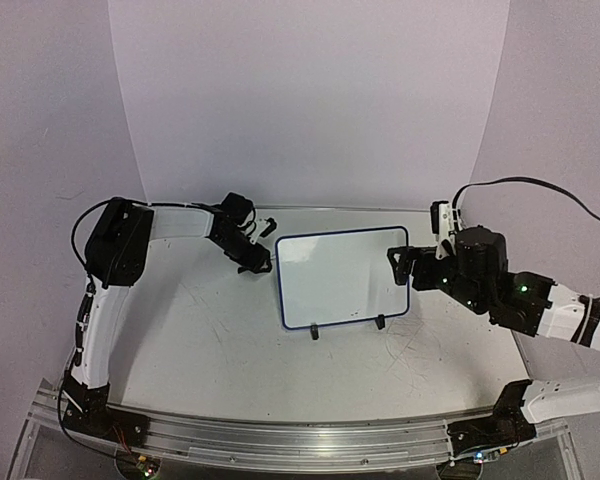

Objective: Write a sentence on the whiteboard
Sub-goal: Pick up the whiteboard marker from the corner of the board.

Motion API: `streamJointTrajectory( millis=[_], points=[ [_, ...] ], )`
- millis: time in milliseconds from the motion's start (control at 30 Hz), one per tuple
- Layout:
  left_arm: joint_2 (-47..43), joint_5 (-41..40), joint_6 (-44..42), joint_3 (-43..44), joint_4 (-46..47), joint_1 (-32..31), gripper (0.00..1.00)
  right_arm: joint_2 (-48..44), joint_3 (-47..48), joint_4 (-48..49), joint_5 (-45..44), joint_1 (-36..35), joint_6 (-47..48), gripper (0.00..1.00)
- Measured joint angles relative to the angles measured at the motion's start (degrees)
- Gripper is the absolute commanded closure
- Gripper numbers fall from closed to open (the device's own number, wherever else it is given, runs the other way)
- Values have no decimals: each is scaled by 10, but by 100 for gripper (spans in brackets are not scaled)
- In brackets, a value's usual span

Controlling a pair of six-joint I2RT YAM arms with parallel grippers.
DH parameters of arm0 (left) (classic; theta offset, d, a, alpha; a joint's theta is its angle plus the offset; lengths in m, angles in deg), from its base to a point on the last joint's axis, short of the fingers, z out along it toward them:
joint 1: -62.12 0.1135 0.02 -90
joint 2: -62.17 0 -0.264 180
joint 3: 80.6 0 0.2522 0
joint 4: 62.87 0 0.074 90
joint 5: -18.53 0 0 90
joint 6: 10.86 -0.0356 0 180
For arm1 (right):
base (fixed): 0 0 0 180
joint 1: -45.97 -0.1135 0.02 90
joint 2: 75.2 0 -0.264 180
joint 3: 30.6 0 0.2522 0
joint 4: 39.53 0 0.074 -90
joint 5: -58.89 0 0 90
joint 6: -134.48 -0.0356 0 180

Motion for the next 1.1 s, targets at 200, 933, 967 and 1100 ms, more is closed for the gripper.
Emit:
streamJointTrajectory(
  millis=[200,933,967,1100],
  points=[
    [0,-38,27,2,0,-4,32,-19,-6,4,1,0,0,2],
    [-7,-101,30,-6,-20,-24,76,-21,-10,4,1,0,0,2],
    [-10,-107,29,-10,-19,-26,78,-20,-10,4,0,0,0,2],
    [-31,-121,32,-38,-26,-30,85,-5,-4,0,-10,0,10,2]
  ],
)
